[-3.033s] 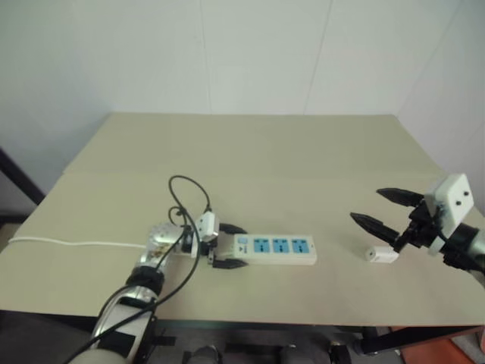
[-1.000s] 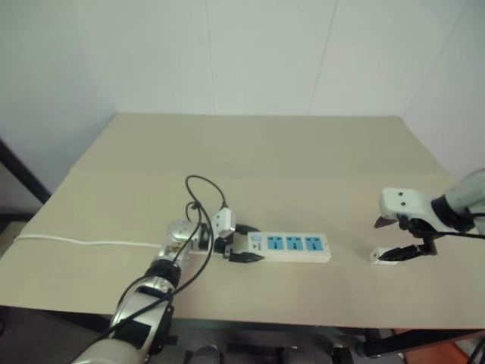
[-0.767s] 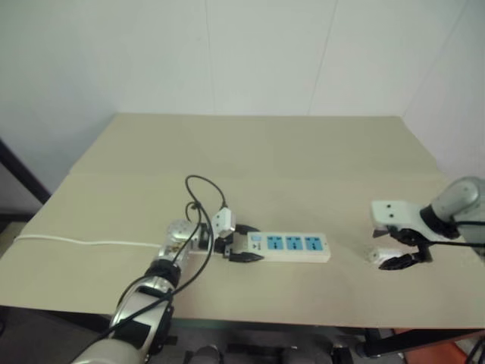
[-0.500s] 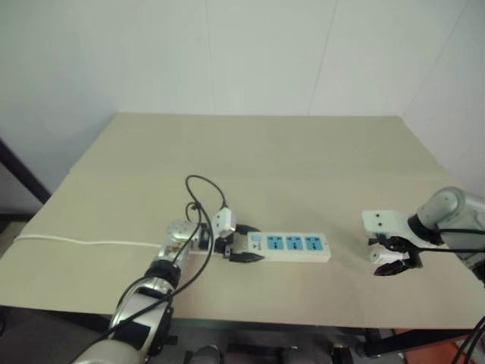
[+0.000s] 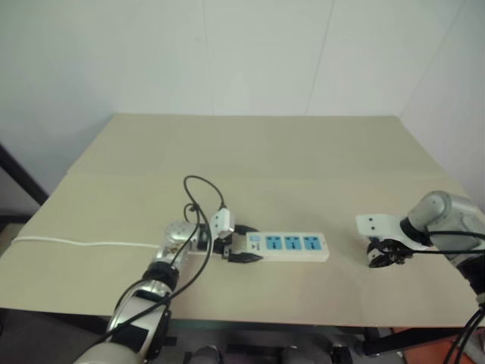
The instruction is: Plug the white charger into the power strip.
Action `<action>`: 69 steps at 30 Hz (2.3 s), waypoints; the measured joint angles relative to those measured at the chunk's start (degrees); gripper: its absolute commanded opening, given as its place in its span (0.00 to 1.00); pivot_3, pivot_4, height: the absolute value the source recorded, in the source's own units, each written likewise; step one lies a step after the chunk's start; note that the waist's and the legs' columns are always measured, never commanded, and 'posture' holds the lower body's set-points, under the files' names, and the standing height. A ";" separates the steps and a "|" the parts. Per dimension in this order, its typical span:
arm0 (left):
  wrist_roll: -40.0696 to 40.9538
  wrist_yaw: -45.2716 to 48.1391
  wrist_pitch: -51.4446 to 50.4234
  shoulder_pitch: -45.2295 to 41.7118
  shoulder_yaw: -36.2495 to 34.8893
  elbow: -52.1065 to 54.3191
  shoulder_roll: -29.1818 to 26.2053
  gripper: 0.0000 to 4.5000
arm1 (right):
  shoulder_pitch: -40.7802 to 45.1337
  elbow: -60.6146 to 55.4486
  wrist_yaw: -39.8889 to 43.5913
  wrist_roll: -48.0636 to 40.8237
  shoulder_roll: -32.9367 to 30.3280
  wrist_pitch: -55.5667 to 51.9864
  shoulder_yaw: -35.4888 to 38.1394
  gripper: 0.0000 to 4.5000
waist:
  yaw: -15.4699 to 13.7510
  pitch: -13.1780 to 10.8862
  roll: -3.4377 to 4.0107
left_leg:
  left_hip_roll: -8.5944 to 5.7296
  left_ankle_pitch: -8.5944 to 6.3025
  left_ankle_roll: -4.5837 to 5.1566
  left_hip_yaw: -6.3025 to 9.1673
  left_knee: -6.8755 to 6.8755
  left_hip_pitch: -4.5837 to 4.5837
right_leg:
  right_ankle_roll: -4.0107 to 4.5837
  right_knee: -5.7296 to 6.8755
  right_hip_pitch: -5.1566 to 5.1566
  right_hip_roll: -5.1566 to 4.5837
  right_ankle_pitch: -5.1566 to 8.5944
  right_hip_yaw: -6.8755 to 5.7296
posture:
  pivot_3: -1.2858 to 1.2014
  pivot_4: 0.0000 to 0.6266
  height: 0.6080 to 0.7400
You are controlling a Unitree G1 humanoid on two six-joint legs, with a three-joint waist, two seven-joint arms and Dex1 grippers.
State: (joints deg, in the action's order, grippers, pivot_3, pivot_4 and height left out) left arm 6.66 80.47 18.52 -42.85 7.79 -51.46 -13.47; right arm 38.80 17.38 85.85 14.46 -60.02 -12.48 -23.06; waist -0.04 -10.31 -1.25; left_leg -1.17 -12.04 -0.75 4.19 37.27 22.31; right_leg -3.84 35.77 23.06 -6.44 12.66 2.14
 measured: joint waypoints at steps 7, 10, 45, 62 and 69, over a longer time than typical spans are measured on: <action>0.00 -0.12 -0.07 0.08 0.05 0.22 -0.06 0.73 | 0.03 0.02 0.11 0.14 0.04 0.51 0.04 0.26 | 0.01 0.00 -0.01 | 0.00 0.00 0.00 0.00 0.00 0.00 | 0.00 0.00 0.00 0.00 0.00 0.00 | 0.52 0.24 1.00; 0.13 -0.03 -0.18 0.22 0.03 0.46 -0.33 0.73 | 0.21 -0.29 -0.59 -0.31 1.00 0.10 1.12 0.26 | 0.24 0.00 -0.01 | 0.00 0.00 0.00 0.00 0.00 0.00 | 0.00 0.01 0.01 0.00 0.00 0.01 | 0.52 0.24 1.00; 0.47 2.28 -4.90 2.22 1.29 6.95 -3.39 0.73 | -4.80 -4.42 -18.97 -35.76 43.96 -3.78 18.14 0.26 | 1.55 0.11 -0.14 | 0.02 -0.06 -0.03 0.17 -0.06 0.04 | 0.40 0.13 0.12 0.07 -0.23 -0.08 | 0.52 0.24 1.00; 0.74 1.63 -7.41 4.54 1.53 11.45 -4.87 0.73 | -5.96 -0.46 -15.78 -35.67 40.77 3.09 17.86 0.26 | 2.45 0.14 -0.16 | 0.05 -0.06 -0.03 0.18 -0.13 -0.08 | 0.35 0.14 0.05 0.08 -0.19 -0.07 | 0.52 0.24 1.00; 0.74 1.42 -7.51 4.54 1.82 11.48 -4.99 0.73 | -5.29 1.87 -15.11 -35.80 40.73 4.83 17.83 0.26 | 2.45 0.28 -0.27 | 0.05 -0.06 -0.04 0.18 -0.13 -0.10 | 0.35 0.13 0.04 0.08 -0.19 -0.07 | 0.52 0.24 1.00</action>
State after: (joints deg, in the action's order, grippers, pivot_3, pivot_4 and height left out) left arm 7.40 81.89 11.01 -38.31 9.62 -39.98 -18.46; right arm 33.51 19.25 70.73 -21.34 -19.29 -7.65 -5.23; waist 2.41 -10.03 -1.52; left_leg -1.13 -12.10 -0.79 4.36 37.14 22.21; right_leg -3.49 35.90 23.09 -6.35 12.47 2.07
